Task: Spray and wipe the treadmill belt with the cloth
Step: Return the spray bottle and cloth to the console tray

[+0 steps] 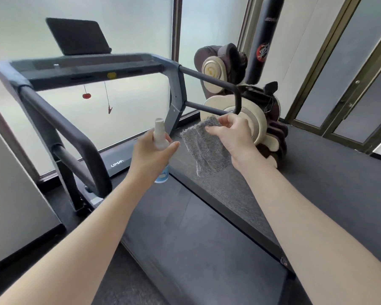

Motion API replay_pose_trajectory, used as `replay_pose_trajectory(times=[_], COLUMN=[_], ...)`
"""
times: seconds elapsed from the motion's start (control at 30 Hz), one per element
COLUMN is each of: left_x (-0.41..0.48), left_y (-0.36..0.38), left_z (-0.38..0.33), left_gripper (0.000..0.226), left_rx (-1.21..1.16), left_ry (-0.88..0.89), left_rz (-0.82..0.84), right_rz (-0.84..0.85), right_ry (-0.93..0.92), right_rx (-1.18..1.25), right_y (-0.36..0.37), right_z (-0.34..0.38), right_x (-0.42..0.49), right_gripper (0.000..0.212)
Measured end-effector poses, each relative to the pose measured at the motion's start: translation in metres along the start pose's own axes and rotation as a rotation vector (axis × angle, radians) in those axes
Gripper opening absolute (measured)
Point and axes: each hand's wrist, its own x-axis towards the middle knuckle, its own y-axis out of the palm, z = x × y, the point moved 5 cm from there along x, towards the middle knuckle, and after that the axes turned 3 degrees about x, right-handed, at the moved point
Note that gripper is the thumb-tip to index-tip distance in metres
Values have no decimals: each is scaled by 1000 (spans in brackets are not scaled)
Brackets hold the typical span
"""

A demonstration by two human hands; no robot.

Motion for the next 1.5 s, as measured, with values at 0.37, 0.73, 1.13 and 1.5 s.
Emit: replay_pose_trajectory(times=[0.37, 0.73, 1.13, 1.5], left_x=[107, 198, 277, 375], left_y=[-66, -161, -222, -233], left_z=[40, 71, 102, 129], left_gripper=[18, 19, 19, 18], left_rx=[14, -26, -92, -87], left_ry=[-61, 9, 54, 83], left_rz=[-114, -66, 55, 118], right_rz=[101, 30, -102, -119], right_ry=[-41, -50, -11, -22], right_rx=[9, -13, -27, -41], right_y=[126, 238, 317, 379], right_z=[14, 41, 60, 47], right_x=[92, 113, 130, 209], right_gripper=[19, 16, 21, 26])
